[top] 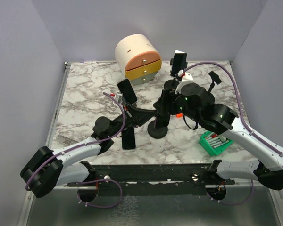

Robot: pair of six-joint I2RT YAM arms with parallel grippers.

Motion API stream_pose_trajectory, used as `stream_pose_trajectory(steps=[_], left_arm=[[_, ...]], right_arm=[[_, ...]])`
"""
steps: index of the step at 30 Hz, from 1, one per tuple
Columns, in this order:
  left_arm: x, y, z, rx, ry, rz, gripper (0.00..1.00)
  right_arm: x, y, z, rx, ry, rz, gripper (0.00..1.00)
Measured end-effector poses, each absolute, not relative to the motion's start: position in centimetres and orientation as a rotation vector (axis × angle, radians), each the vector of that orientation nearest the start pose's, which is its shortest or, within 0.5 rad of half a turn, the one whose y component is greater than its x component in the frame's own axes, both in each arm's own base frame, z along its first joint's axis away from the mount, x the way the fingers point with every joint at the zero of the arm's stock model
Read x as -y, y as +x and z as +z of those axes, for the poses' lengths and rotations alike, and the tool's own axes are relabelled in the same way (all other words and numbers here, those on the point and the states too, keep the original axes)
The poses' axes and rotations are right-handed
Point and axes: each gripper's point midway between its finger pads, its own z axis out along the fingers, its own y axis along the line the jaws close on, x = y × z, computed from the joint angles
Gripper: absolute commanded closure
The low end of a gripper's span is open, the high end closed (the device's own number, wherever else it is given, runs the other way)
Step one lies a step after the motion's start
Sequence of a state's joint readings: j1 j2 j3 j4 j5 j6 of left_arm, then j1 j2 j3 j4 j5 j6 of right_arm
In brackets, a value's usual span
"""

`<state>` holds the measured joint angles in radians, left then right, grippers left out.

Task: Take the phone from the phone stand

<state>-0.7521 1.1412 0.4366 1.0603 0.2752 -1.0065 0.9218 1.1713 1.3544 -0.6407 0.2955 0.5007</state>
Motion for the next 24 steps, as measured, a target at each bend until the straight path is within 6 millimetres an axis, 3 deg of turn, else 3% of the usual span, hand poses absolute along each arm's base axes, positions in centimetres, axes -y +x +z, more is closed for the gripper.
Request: stream_pose_trajectory(steps=[13,22,24], left_arm=[[30.3,22.0,29.9,-1.407,0.067,-1.651,1.0],[30.7,22.2,29.9,-1.402,0.087,-1.654,1.0],[30.8,22.1,29.9,-1.402,0.093,-1.657,0.95]], right_arm=[[-26.5,22.1,32.8,-2.029,-0.296,0.714,1.0],[-27.8,21.2,33.6,-2.01,-0.336,0.815,1.0],[-28.1,20.9,34.2,-1.993,-0.346,0.854,1.0]])
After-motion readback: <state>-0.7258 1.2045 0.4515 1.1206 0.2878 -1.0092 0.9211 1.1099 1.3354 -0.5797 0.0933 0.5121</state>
